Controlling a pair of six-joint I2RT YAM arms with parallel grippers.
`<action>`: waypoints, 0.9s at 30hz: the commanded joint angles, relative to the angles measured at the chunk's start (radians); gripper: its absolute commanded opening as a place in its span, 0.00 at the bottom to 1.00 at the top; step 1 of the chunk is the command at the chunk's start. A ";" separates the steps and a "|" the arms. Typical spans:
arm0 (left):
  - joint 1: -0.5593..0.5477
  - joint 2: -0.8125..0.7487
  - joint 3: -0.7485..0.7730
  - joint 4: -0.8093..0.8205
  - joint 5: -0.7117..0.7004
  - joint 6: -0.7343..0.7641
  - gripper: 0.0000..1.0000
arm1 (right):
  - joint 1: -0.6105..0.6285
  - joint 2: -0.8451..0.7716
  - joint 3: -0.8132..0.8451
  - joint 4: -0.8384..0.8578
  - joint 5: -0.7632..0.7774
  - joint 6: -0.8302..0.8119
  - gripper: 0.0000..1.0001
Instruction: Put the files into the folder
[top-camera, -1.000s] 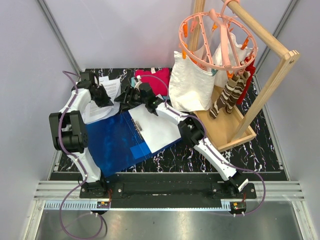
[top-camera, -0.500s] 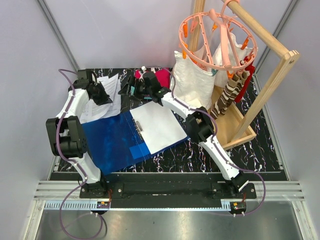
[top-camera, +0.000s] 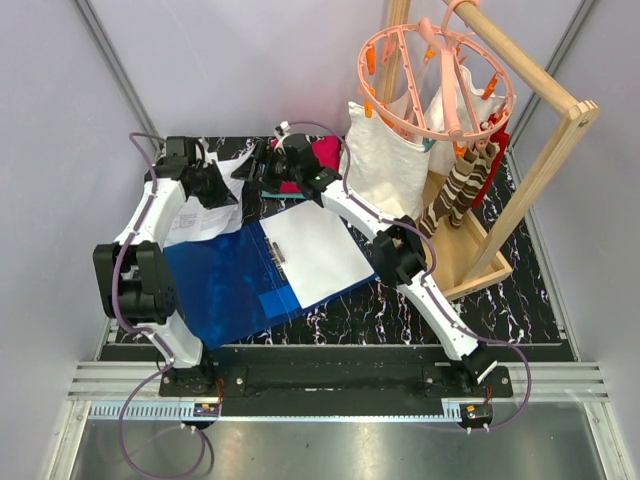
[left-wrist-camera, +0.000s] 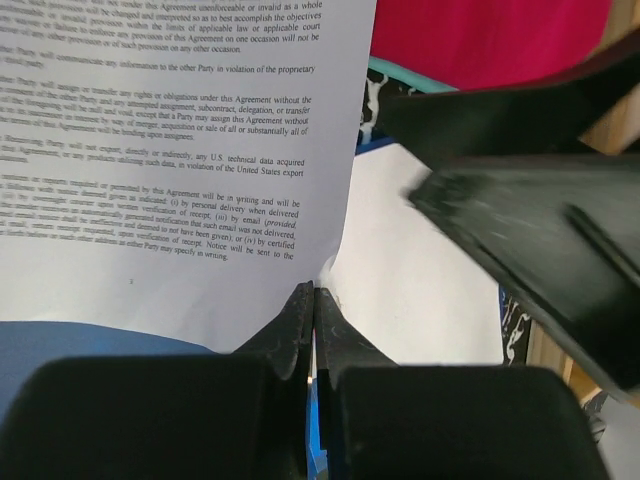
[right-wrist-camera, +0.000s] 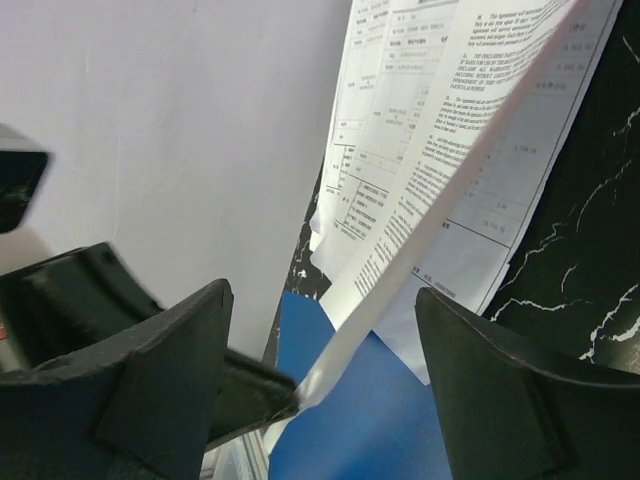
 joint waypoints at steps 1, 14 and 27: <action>-0.023 -0.071 -0.009 0.005 -0.005 0.026 0.00 | 0.022 0.020 0.014 -0.022 0.036 0.001 0.82; -0.069 -0.120 -0.063 -0.001 0.054 0.085 0.00 | 0.028 0.043 0.041 -0.023 -0.007 -0.085 0.23; -0.062 -0.345 -0.187 0.103 0.160 0.027 0.59 | -0.094 -0.491 -0.536 -0.267 -0.213 -0.467 0.00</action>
